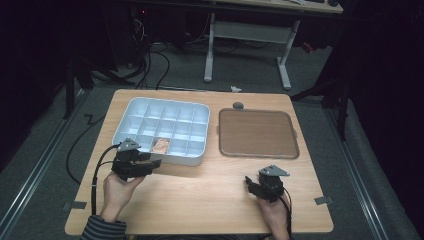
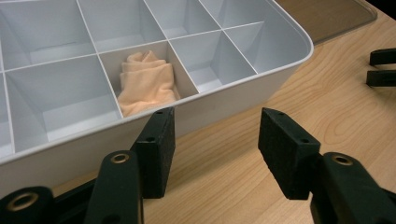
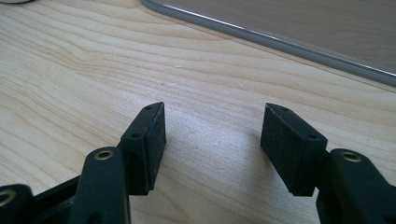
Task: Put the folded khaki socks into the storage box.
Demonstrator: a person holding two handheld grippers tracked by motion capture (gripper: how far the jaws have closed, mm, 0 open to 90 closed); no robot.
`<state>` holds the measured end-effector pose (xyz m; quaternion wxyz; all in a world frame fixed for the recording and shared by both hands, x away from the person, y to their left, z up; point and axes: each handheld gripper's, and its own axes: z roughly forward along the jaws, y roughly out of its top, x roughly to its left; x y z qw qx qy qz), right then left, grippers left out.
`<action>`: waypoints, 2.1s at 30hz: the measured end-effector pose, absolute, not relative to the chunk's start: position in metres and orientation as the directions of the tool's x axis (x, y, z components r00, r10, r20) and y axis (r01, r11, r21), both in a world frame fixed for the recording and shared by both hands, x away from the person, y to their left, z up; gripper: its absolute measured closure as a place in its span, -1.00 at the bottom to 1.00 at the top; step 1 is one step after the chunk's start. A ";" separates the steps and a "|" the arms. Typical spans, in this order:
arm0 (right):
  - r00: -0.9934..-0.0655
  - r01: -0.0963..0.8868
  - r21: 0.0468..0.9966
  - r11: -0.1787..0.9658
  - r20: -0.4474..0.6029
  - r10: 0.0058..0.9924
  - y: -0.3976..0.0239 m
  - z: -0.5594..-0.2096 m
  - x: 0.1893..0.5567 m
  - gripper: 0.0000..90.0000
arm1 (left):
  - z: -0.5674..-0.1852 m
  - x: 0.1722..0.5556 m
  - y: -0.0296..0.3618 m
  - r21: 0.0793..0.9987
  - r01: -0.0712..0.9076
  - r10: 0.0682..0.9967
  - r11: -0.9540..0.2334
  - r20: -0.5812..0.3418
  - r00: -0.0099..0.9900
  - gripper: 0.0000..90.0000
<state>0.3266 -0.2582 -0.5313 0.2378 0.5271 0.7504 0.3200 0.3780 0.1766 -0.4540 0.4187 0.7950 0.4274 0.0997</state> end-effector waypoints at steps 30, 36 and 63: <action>-0.331 0.640 0.731 0.239 -0.019 0.944 -0.258 -0.531 0.326 -0.11 | -0.506 0.363 0.178 0.728 0.643 0.763 -0.237 -0.270 0.587 0.02; -0.331 0.640 0.730 0.239 -0.019 0.943 -0.258 -0.531 0.326 -0.10 | -0.513 0.363 0.175 0.728 0.645 0.772 -0.232 -0.266 0.578 0.02; -0.331 0.640 0.730 0.239 -0.017 0.943 -0.258 -0.531 0.326 -0.11 | -0.535 0.367 0.158 0.756 0.586 0.820 -0.292 -0.117 0.560 -0.02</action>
